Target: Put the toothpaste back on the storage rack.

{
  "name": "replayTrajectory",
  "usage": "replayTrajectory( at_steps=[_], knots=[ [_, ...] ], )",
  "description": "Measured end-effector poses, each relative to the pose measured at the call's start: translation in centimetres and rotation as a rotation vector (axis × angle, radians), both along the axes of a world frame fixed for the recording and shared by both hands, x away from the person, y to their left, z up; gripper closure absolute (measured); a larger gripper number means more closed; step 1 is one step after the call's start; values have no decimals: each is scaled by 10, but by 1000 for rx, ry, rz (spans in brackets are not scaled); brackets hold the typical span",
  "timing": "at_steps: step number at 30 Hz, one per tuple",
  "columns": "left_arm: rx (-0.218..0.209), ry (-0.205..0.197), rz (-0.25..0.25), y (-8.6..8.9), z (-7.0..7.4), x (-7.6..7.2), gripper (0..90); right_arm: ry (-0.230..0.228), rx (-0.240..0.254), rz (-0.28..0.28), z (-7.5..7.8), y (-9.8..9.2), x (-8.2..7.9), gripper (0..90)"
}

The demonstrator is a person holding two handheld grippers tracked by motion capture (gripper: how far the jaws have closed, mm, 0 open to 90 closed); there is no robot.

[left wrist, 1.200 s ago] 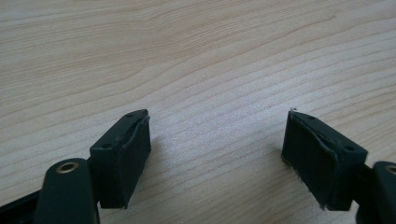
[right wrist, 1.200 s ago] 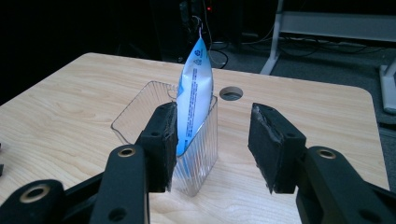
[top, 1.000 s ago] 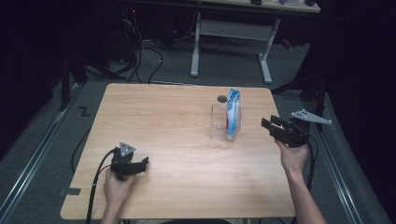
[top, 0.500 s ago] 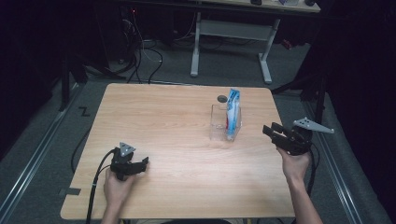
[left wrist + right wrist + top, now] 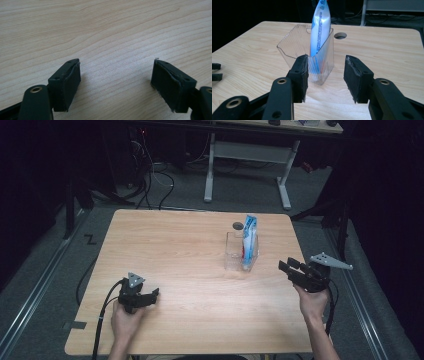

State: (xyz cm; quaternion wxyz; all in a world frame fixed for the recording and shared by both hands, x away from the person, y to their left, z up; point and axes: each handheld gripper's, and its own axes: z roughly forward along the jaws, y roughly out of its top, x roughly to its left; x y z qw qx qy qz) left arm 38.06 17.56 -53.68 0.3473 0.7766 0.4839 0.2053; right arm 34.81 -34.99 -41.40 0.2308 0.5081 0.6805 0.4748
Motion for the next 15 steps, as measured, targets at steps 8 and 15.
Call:
replayTrajectory(
  at_steps=[8,15],
  knots=[
    [0,0,0,0,0,0,239,17,12,-9,-12,0,-3,547],
    [0,0,0,0,0,0,239,25,26,-18,-20,-4,-6,547]
  ],
)
